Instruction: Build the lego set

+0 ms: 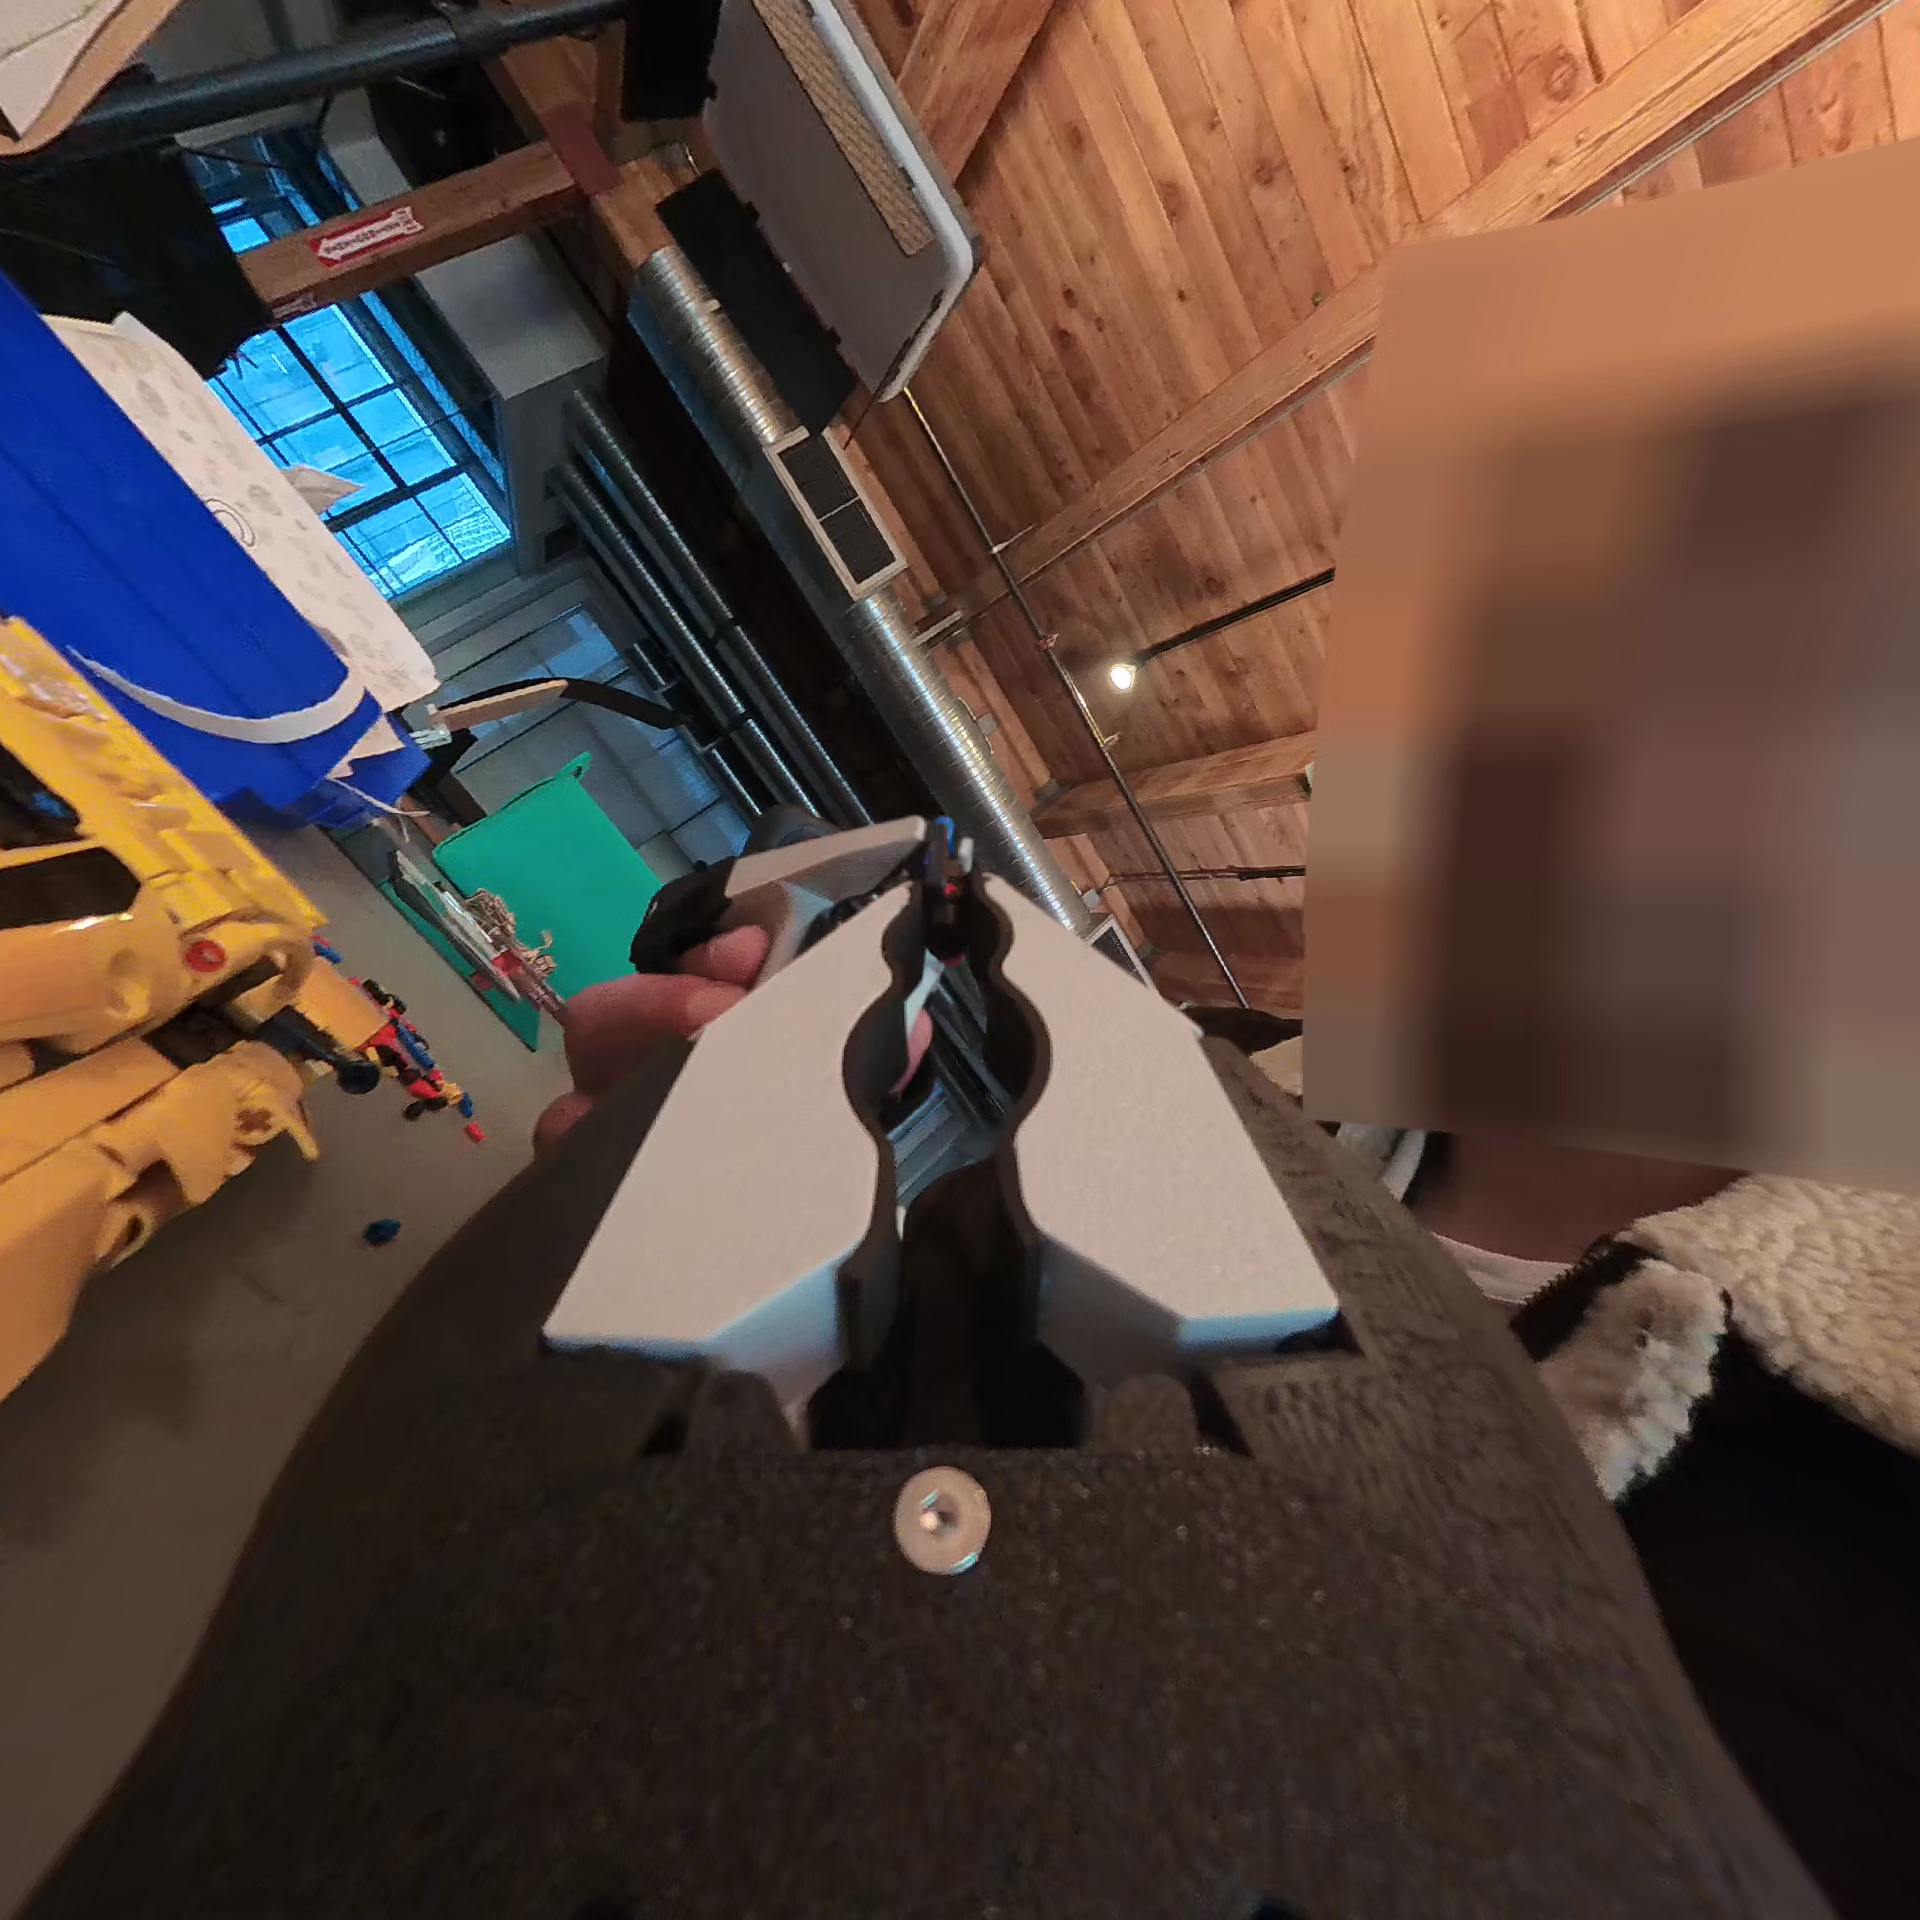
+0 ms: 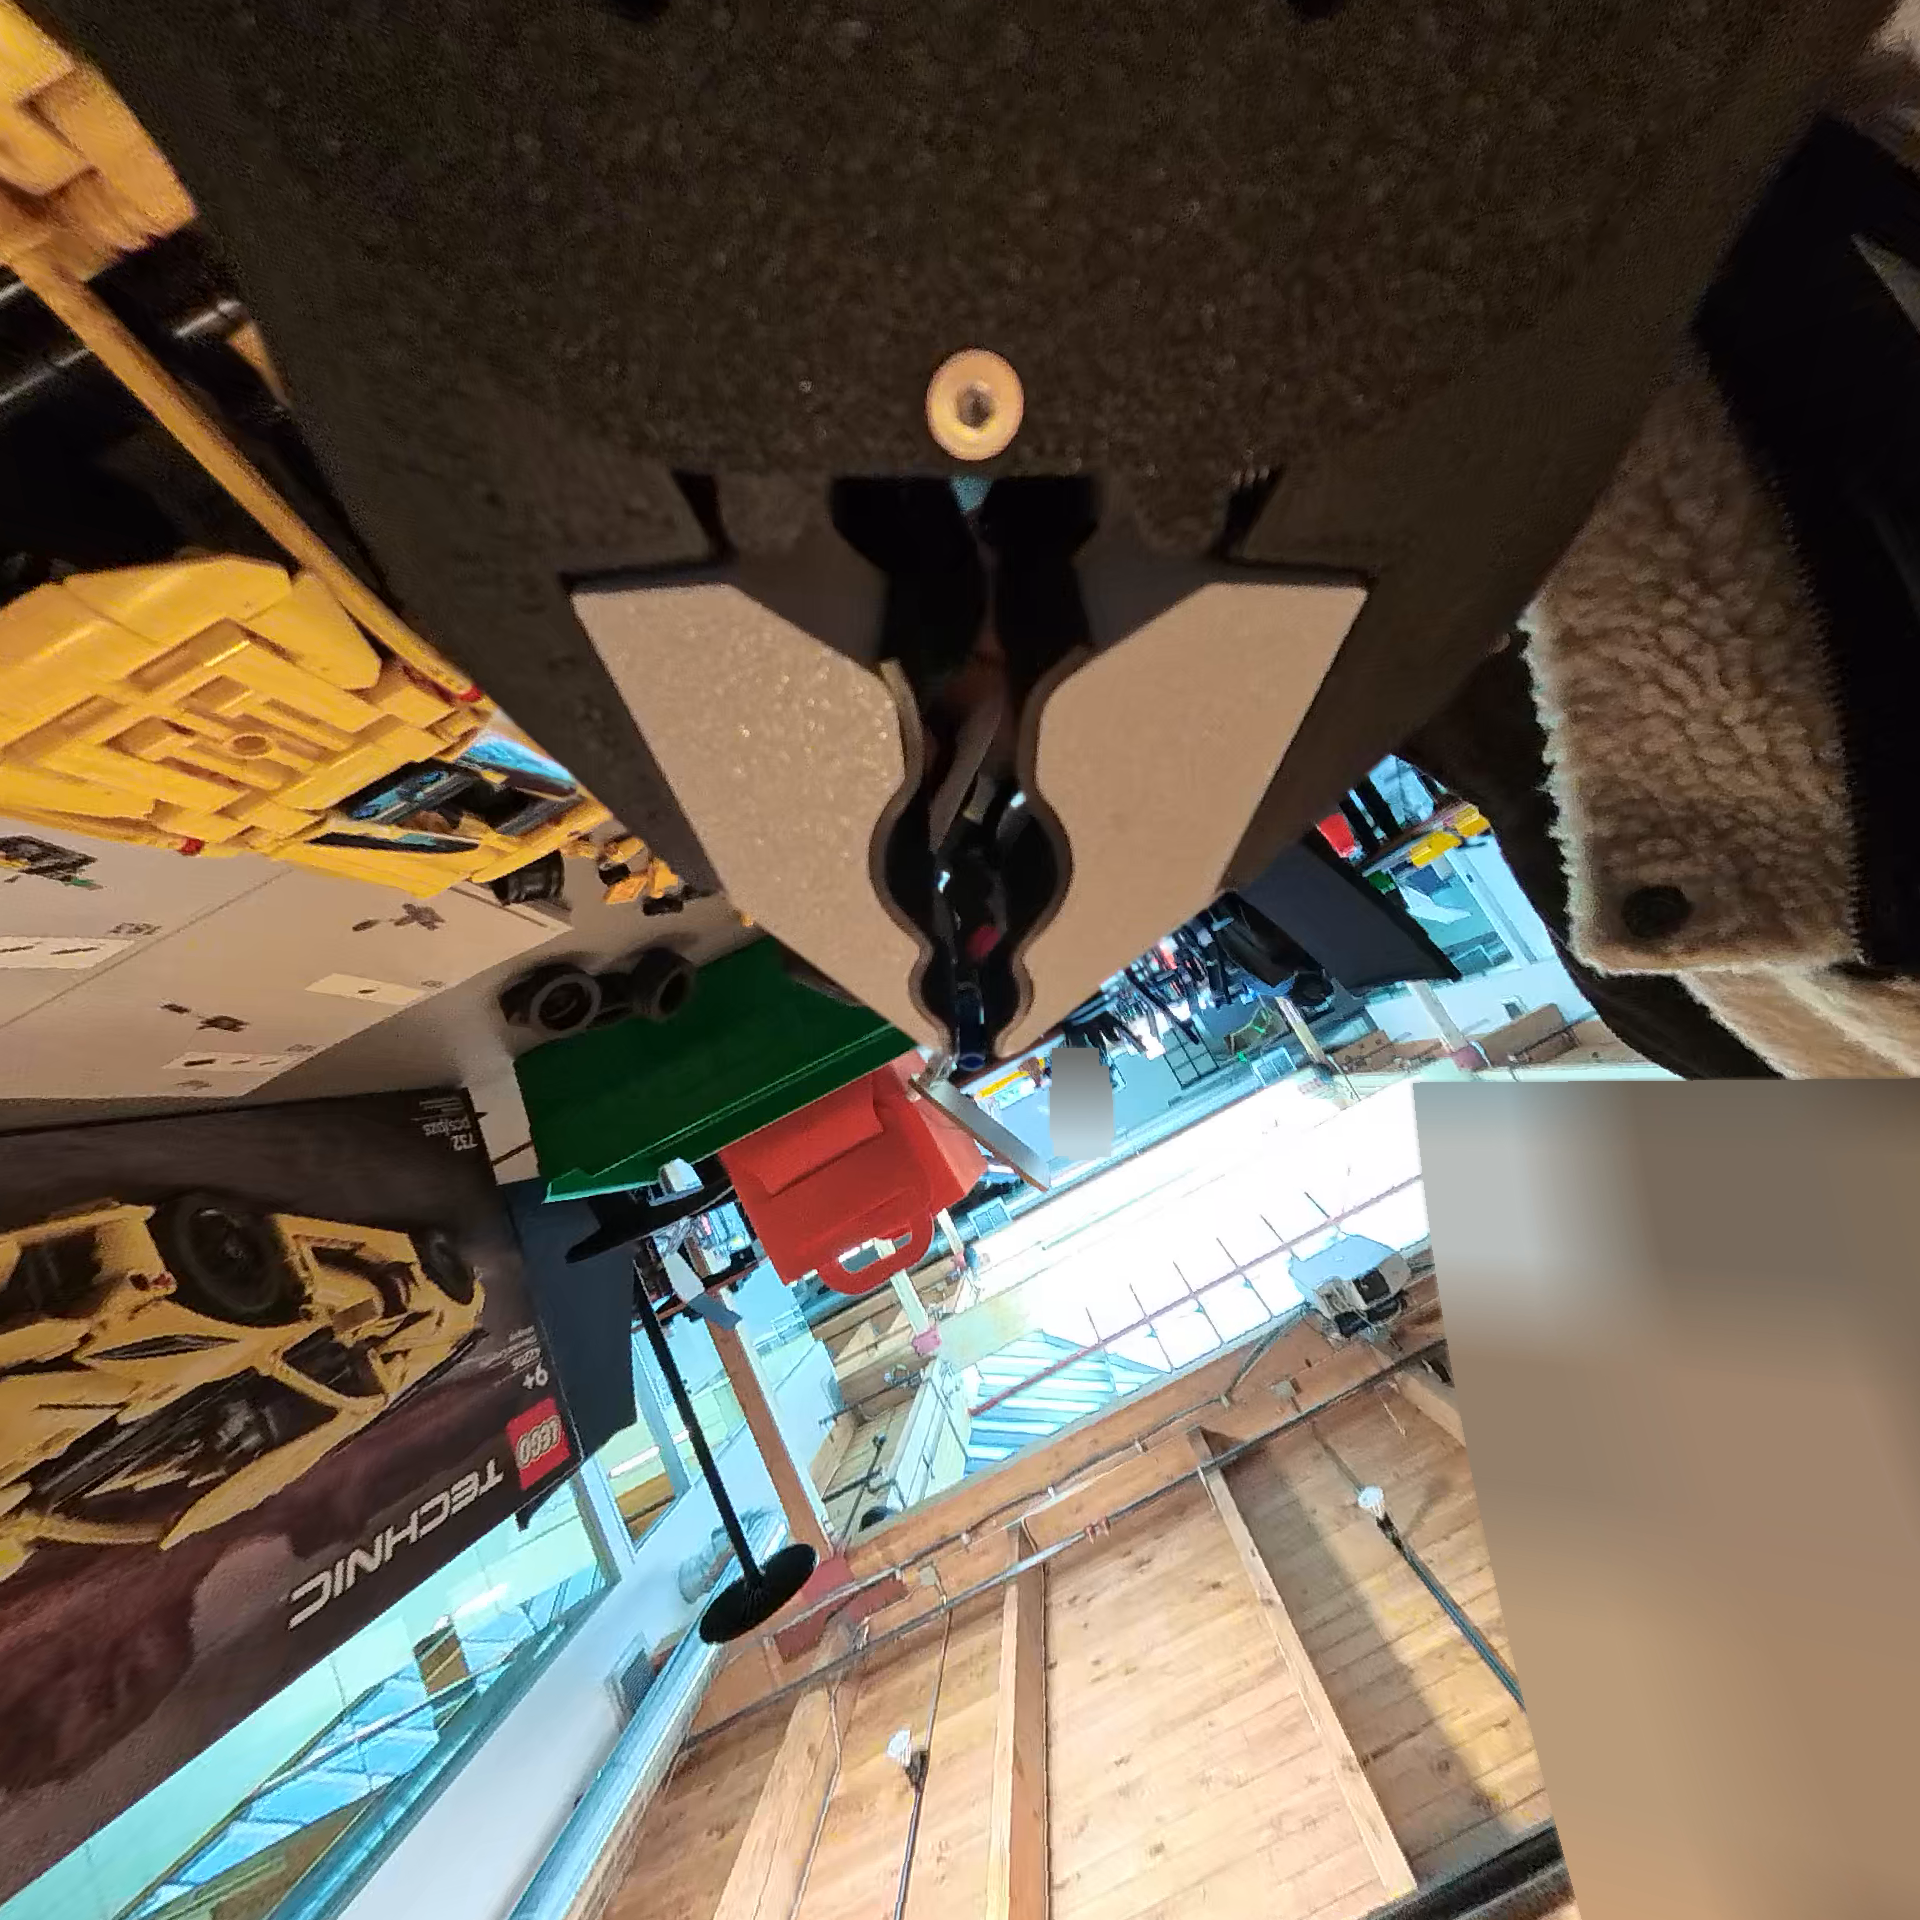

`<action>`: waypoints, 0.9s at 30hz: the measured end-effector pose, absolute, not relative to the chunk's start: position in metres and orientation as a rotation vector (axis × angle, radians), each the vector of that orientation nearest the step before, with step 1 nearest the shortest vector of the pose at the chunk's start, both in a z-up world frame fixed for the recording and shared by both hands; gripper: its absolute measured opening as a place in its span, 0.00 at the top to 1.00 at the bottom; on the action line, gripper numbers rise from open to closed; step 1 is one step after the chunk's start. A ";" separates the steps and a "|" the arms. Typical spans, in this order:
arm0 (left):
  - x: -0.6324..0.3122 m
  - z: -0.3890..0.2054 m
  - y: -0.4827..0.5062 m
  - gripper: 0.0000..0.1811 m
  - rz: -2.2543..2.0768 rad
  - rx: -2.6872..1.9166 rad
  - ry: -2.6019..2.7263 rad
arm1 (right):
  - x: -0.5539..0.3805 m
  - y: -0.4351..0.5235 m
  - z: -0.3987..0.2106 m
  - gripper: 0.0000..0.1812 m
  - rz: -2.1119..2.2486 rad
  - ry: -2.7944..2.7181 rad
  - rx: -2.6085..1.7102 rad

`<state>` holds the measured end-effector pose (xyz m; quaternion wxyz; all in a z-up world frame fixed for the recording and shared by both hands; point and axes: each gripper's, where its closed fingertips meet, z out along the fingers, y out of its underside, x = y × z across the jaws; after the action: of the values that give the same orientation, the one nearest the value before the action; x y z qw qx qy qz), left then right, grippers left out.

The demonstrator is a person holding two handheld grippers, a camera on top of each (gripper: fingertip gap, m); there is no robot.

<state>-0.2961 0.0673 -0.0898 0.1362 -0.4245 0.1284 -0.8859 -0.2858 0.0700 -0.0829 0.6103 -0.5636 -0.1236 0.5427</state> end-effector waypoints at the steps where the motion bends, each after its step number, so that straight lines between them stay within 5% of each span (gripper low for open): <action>1: -0.295 -0.090 0.067 0.96 -2.567 -1.229 0.375 | -0.285 0.070 -0.081 0.98 1.270 -0.272 -1.287; 20: -0.294 -0.086 0.063 0.96 -2.563 -1.209 0.391 | -0.293 0.067 -0.083 0.99 1.267 -0.297 -1.294; 27: -0.292 -0.087 0.062 0.97 -2.257 -1.254 0.540 | -0.282 0.069 -0.084 0.98 1.234 -0.288 -1.362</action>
<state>-0.2916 0.0623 -0.0875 0.2494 -0.4603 0.1983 -0.8286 -0.2822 0.0685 -0.0835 0.5979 -0.5869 -0.1242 0.5317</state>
